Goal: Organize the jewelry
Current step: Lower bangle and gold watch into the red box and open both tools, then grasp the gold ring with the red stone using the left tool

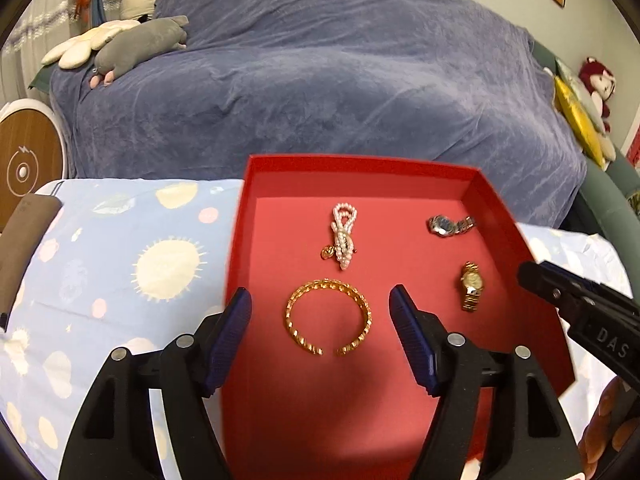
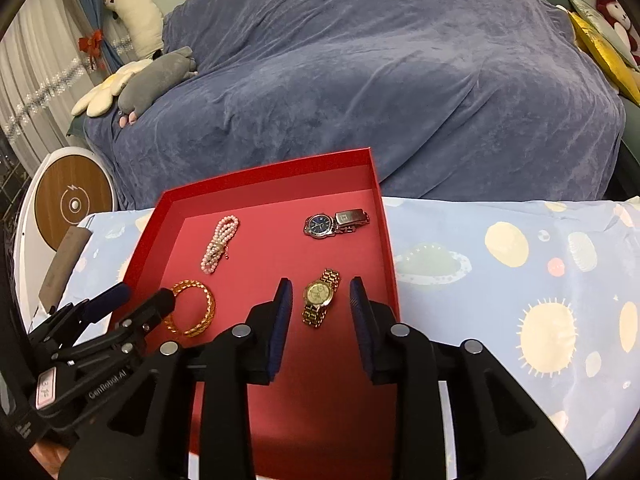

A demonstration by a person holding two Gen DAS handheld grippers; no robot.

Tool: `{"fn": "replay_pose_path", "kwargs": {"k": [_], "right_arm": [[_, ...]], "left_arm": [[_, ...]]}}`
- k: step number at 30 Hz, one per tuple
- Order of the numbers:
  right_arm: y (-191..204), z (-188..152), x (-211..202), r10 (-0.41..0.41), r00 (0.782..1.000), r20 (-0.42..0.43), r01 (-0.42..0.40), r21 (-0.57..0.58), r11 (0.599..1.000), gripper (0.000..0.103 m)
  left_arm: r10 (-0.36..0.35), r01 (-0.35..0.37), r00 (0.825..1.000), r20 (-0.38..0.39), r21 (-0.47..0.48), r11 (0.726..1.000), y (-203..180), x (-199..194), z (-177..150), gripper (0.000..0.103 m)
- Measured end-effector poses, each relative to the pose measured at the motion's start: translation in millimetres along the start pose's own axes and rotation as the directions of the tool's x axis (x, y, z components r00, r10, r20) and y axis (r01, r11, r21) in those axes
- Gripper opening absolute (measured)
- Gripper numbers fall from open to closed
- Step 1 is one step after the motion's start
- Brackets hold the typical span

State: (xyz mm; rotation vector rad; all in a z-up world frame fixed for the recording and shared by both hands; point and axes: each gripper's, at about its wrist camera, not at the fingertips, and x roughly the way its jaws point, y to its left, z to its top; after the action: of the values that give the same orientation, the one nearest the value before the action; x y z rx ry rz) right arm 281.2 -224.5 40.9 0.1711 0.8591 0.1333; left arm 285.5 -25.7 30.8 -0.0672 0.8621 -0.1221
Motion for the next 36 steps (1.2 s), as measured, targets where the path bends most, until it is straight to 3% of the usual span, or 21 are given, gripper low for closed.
{"fn": "replay_pose_path", "kwargs": {"k": [8,15,21,36], "right_arm": [[-1,-52,-92,0.015,1.000,0.009,-0.014,-0.025,1.000,0.043],[5,-115,-132,0.044,0.999,-0.006,-0.044,0.010,0.999,0.047],[14,-152,-133,0.080,0.996,-0.033,-0.079,0.044,0.996,0.050],[36,-168,-98,0.049,0.991,-0.126,-0.053,-0.028,0.998,0.050]], "left_arm": [[0.002,-0.001,1.000,0.023,-0.047,0.999,21,-85,-23,0.072],[0.007,-0.006,1.000,0.010,-0.088,0.996,29,-131,-86,0.073],[0.004,-0.006,1.000,-0.026,-0.068,0.998,29,-130,-132,0.073],[0.026,-0.028,0.997,-0.074,-0.027,0.999,33,-93,-154,0.072]]}}
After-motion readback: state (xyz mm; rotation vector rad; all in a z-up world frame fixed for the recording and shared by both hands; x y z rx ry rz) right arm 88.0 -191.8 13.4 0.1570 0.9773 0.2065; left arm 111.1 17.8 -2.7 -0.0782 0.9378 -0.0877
